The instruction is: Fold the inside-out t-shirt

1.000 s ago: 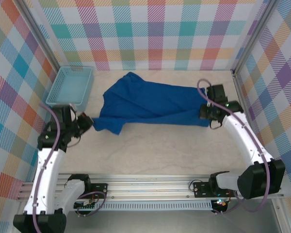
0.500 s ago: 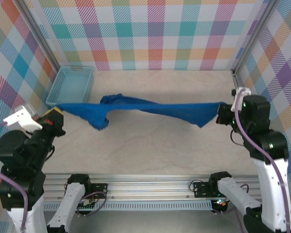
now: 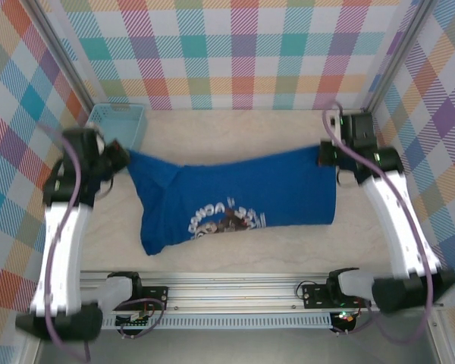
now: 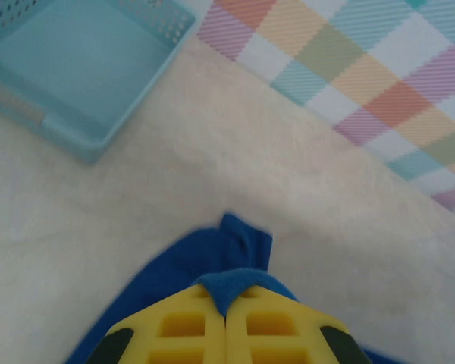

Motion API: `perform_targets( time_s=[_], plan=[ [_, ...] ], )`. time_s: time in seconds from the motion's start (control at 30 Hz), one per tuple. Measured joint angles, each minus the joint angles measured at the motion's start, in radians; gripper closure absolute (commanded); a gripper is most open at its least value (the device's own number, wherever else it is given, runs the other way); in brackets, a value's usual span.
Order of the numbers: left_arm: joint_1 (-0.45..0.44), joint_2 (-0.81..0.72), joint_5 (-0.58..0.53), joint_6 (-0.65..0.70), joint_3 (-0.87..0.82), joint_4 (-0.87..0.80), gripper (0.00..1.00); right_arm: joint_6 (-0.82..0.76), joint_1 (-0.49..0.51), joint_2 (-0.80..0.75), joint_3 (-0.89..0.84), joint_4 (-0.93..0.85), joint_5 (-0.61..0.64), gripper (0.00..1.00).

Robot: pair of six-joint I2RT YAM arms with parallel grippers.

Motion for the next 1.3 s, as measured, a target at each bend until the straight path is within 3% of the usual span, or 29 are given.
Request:
perform_targets(
  time_s=[0.17, 0.3, 0.37, 0.43, 0.5, 0.6, 0.73, 0.87, 1.0, 1.1, 1.3],
  plan=[
    [0.018, 0.46, -0.001, 0.018, 0.644, 0.06, 1.0, -0.086, -0.029, 0.434, 0.695, 0.09, 0.05, 1.0],
    [0.026, 0.642, 0.019, 0.036, 1.146, 0.112, 1.0, -0.13, -0.034, 0.686, 1.32, 0.109, 0.043, 1.0],
    [0.026, 0.647, 0.03, 0.04, 1.271, 0.158, 1.0, -0.142, -0.034, 0.662, 1.36, 0.157, 0.034, 1.0],
    [0.027, 0.597, 0.05, 0.042, 1.293, 0.233, 1.0, -0.15, -0.034, 0.532, 1.205, 0.253, 0.017, 1.0],
    [0.028, 0.522, 0.079, 0.041, 1.242, 0.3, 1.0, -0.158, -0.034, 0.42, 1.072, 0.317, -0.003, 1.0],
    [0.029, 0.417, 0.126, 0.026, 1.102, 0.367, 1.0, -0.164, -0.034, 0.374, 1.07, 0.337, -0.03, 1.0],
    [0.015, 0.225, 0.201, -0.013, 0.665, 0.466, 1.0, -0.163, -0.034, 0.338, 0.953, 0.315, -0.08, 1.0],
    [-0.036, 0.098, 0.249, -0.045, 0.144, 0.518, 1.0, -0.153, -0.033, 0.216, 0.437, 0.341, -0.114, 0.99],
    [-0.106, 0.112, 0.284, -0.097, -0.378, 0.53, 1.0, -0.097, -0.033, 0.207, -0.114, 0.327, -0.123, 0.98],
    [-0.14, 0.134, 0.298, -0.139, -0.65, 0.496, 1.0, -0.024, -0.033, 0.29, -0.296, 0.235, -0.139, 0.98],
    [-0.158, 0.137, 0.324, -0.158, -0.744, 0.481, 1.0, 0.109, -0.034, 0.338, -0.388, 0.188, -0.195, 0.96]
  ],
)
